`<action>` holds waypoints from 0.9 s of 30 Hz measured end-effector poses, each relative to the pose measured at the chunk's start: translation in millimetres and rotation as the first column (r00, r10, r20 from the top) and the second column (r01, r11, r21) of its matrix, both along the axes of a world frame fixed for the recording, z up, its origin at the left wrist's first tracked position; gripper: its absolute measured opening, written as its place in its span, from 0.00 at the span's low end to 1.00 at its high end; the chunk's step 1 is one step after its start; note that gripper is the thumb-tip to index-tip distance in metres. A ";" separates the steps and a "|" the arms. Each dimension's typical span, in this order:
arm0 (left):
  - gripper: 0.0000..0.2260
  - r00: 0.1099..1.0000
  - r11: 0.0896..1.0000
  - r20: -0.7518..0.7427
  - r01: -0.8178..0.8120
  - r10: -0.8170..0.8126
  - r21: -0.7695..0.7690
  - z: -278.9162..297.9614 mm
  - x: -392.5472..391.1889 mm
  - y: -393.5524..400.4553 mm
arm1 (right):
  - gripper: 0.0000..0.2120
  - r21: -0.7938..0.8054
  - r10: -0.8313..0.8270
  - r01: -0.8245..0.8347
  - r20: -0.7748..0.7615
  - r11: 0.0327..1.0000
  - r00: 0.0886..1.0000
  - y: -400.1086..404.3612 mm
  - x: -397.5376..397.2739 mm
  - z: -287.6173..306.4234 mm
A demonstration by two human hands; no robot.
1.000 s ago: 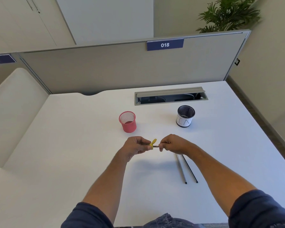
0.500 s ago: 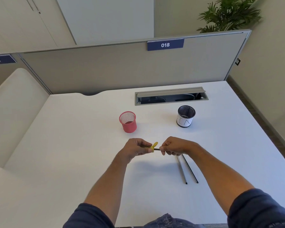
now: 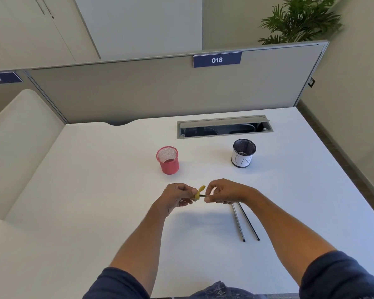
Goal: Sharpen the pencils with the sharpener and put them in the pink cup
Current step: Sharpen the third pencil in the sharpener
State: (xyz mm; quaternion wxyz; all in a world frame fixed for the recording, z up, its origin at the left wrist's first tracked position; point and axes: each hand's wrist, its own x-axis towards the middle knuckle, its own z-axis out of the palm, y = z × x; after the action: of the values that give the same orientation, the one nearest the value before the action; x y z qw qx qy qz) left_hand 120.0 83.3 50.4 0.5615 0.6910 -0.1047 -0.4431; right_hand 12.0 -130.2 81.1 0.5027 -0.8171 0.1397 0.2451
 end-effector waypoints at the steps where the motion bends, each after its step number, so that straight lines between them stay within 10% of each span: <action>1: 0.13 1.000 1.000 -0.005 -0.024 0.024 0.001 -0.4 0.2 0.6 | 0.15 -0.050 0.006 -0.003 0.058 0.999 0.998 1.5 1.7 0.3; 7: 0.14 0.965 0.970 -0.097 -0.245 0.242 -0.013 -1.0 0.5 0.0 | 0.08 -0.705 0.384 0.124 0.515 0.698 0.766 10.6 -0.3 -5.1; 11: 0.14 0.941 0.954 -0.169 -0.300 0.292 -0.020 2.9 2.6 -1.2 | 0.06 -0.681 0.493 0.306 0.708 0.665 0.505 16.1 -2.0 -11.8; 15: 0.13 0.939 0.960 -0.219 -0.277 0.264 -0.034 7.6 3.9 -5.0 | 0.06 -0.686 0.536 0.396 0.726 0.611 0.431 18.1 -0.3 -10.8; 22: 0.12 0.960 0.975 -0.211 -0.205 0.182 -0.088 8.9 3.7 -8.7 | 0.05 -0.689 0.526 0.365 0.719 0.626 0.455 18.5 -9.0 -8.5; 27: 0.09 0.988 0.989 -0.122 -0.107 0.094 -0.105 10.8 2.3 -8.1 | 0.14 -0.742 0.415 0.173 0.534 0.647 0.737 15.9 -9.8 -9.3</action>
State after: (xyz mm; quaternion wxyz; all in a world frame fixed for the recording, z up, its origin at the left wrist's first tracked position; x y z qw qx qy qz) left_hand 122.4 75.2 61.2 0.6260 0.6360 -0.0611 -0.4470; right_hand 2.2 -114.3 71.9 0.1135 -0.9875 -0.0199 -0.1073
